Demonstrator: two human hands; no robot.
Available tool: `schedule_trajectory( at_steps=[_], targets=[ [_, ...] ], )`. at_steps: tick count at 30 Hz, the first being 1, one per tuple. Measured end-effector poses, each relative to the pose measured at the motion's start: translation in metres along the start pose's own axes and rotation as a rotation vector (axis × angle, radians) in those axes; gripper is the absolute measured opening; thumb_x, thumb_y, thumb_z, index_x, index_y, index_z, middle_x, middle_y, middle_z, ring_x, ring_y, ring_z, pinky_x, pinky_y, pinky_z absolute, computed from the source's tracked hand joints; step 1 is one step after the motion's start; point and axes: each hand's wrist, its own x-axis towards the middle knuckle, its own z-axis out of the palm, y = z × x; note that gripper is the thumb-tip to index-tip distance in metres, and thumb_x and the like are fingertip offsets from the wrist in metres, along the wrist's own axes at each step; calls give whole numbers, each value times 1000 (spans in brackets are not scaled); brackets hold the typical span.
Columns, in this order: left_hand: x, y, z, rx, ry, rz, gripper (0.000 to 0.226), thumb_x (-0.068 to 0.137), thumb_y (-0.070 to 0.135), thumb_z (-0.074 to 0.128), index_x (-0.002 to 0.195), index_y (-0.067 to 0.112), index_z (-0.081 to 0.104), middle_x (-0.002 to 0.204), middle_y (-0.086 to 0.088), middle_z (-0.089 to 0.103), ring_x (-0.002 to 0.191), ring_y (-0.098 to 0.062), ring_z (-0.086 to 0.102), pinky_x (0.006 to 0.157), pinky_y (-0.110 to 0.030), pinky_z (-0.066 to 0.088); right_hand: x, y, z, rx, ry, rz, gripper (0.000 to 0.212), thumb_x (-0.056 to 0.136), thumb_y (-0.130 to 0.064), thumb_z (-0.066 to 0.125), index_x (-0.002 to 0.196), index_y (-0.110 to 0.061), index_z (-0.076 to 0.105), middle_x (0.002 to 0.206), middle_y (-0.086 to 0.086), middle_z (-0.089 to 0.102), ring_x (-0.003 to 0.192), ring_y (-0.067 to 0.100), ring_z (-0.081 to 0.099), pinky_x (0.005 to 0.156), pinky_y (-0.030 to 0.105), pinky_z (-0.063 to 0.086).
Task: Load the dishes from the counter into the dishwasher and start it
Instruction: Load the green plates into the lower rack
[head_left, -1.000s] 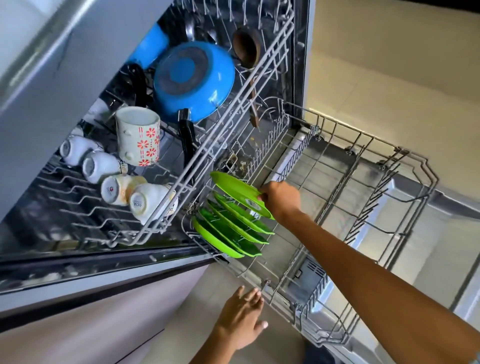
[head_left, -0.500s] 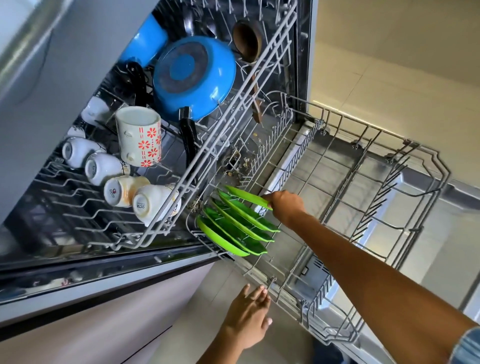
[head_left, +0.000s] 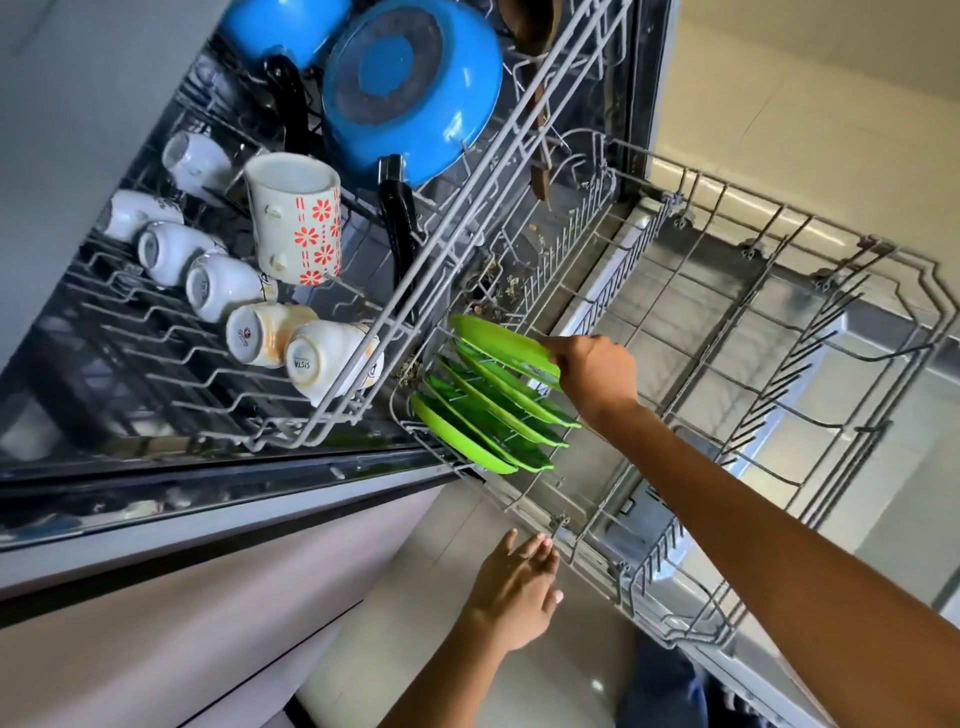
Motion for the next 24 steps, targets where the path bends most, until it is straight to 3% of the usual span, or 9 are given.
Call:
schedule_trajectory(
  at_steps=[4,9,20,24],
  targets=[
    [0,0,0,-7,-2,-9,54,103,31,30,149,4,20,157,-9,17,146,-18,9,116,-36,-3,-4,0,-12,81,9,36,32,88,-8,50,112,-25,65,100,9,70,92,34,64,70,37,51],
    [3,-1,-2,-6,5,0,53,103,31,30,147,3,25,155,-9,22,145,-18,12,116,-37,-1,-4,0,-40,198,132,47,28,91,-7,51,110,-18,69,100,13,70,96,39,61,72,39,48],
    [3,1,-3,-18,11,-15,52,103,33,31,145,3,31,154,-10,27,144,-19,16,116,-39,1,9,3,16,100,-138,34,31,96,-20,49,125,-21,59,110,16,64,97,35,62,80,40,49],
    [1,0,0,-32,12,-16,52,103,33,31,146,4,29,154,-9,26,144,-19,15,117,-39,1,13,2,29,118,-220,-53,38,95,-13,48,131,-23,55,109,16,65,95,32,63,88,37,50]
  ],
)
